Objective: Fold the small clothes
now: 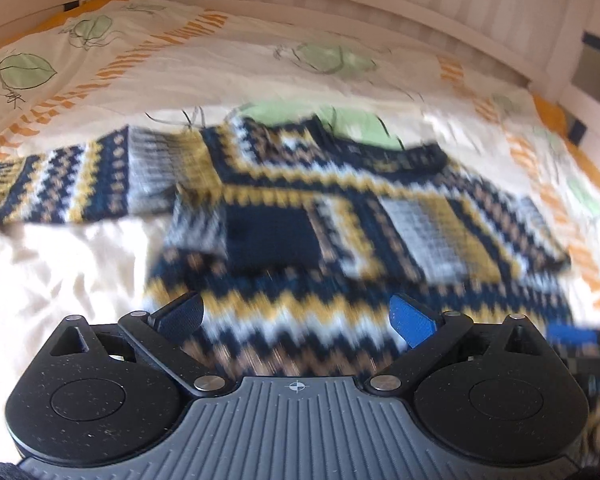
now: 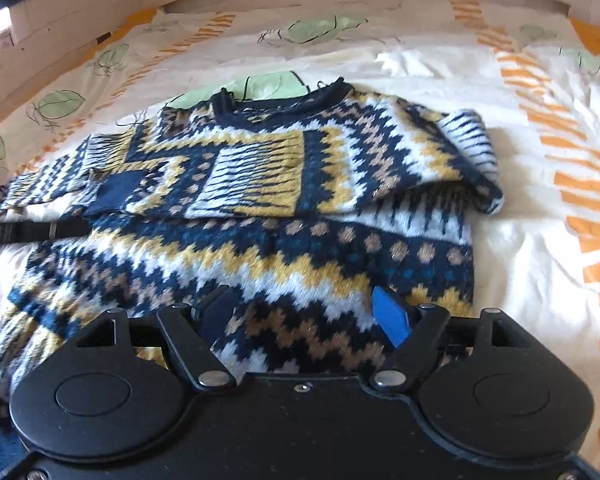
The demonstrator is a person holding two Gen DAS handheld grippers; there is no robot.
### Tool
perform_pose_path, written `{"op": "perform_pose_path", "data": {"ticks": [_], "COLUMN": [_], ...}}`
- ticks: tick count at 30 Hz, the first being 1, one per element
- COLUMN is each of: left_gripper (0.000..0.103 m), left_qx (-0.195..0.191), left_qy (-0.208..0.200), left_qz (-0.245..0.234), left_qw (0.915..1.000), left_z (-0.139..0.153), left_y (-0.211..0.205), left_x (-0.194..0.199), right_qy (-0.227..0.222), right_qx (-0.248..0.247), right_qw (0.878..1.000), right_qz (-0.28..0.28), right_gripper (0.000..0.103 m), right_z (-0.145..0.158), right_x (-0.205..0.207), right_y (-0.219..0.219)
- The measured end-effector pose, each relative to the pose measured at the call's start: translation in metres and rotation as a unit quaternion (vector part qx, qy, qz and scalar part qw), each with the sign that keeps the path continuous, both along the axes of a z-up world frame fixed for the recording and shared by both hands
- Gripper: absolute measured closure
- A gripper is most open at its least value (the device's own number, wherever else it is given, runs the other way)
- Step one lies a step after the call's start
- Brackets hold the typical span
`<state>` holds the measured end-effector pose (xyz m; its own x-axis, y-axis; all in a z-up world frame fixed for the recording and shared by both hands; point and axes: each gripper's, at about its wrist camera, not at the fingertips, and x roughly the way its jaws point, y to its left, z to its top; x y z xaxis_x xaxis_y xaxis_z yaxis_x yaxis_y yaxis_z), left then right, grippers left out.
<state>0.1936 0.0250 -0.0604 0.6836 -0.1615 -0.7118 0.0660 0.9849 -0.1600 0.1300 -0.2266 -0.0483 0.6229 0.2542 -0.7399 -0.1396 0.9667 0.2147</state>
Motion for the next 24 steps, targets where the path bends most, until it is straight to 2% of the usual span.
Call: {"op": "perform_pose_path", "data": {"ticks": [4, 5, 6, 10, 12, 17, 19, 20, 21, 22, 23, 24], "left_gripper": [0.003, 0.005, 0.013, 0.015, 0.019, 0.021, 0.036, 0.058, 0.068, 0.086, 0.093, 0.094], "left_qx": [-0.027, -0.036, -0.045, -0.087, -0.093, -0.094, -0.101, -0.100, -0.094, -0.087, -0.082, -0.077], "left_qy": [0.023, 0.031, 0.039, 0.085, 0.100, 0.108, 0.105, 0.101, 0.098, 0.095, 0.088, 0.076], "left_qz": [0.001, 0.001, 0.001, 0.002, 0.004, -0.004, 0.004, 0.013, 0.020, 0.023, 0.021, 0.014], "left_qw": [0.9994, 0.9989, 0.9982, 0.9926, 0.9906, 0.9897, 0.9893, 0.9897, 0.9905, 0.9914, 0.9925, 0.9940], "left_z": [0.000, -0.001, -0.003, -0.017, -0.023, -0.027, -0.026, -0.026, -0.025, -0.024, -0.022, -0.019], "left_y": [0.013, 0.016, 0.019, 0.029, 0.030, 0.027, 0.029, 0.029, 0.029, 0.029, 0.028, 0.027], "left_x": [0.029, 0.035, 0.041, 0.066, 0.075, 0.090, 0.094, 0.095, 0.096, 0.096, 0.097, 0.095], "right_qy": [0.012, 0.013, 0.016, 0.017, 0.014, 0.006, 0.001, -0.001, -0.004, -0.006, -0.008, -0.010], "right_qx": [0.010, 0.012, 0.015, 0.017, 0.022, 0.040, 0.043, 0.044, 0.046, 0.047, 0.048, 0.049], "right_qw": [1.000, 1.000, 1.000, 0.999, 0.999, 0.999, 0.999, 0.999, 0.999, 0.999, 0.999, 0.999], "right_qz": [0.013, 0.016, 0.019, 0.031, 0.029, 0.013, 0.008, 0.005, 0.003, 0.000, -0.002, -0.005], "right_gripper": [0.024, 0.024, 0.024, 0.024, 0.024, 0.024, 0.023, 0.023, 0.023, 0.023, 0.023, 0.023], "right_z": [0.000, 0.001, 0.001, 0.002, 0.001, -0.005, -0.006, -0.006, -0.007, -0.007, -0.007, -0.007], "right_x": [0.000, 0.000, 0.000, -0.001, -0.002, -0.006, -0.008, -0.009, -0.010, -0.010, -0.011, -0.012], "right_y": [-0.005, -0.006, -0.007, -0.007, -0.008, -0.012, -0.012, -0.012, -0.012, -0.012, -0.012, -0.012]}}
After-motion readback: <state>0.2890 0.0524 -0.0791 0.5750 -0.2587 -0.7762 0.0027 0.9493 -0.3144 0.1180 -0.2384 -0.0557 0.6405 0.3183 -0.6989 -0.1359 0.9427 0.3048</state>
